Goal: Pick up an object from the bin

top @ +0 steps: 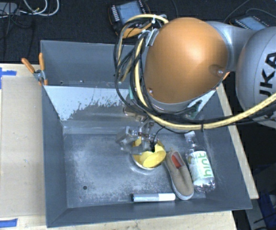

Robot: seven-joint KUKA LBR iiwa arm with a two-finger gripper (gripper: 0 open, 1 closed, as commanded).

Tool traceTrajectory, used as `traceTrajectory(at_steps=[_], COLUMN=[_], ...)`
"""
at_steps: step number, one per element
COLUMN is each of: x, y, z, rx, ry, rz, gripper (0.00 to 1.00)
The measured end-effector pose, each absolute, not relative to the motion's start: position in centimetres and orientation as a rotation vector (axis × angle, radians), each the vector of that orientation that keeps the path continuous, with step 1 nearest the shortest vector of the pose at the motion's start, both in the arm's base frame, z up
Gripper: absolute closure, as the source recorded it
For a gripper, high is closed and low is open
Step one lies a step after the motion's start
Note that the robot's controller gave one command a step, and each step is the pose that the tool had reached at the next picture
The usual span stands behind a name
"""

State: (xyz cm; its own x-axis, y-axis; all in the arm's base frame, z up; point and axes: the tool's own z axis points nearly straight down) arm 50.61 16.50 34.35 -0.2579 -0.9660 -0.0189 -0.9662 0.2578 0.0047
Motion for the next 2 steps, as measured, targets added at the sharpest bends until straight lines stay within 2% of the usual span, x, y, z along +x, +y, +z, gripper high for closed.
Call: traceTrajectory(at_steps=[1,2], x=[52.1,49.3], y=[11.1,14.0], z=[31.4,24.7], rx=[-1.882,-1.833], ry=[2.504,2.55], rz=[0.027,0.037], gripper=[1.0,1.0])
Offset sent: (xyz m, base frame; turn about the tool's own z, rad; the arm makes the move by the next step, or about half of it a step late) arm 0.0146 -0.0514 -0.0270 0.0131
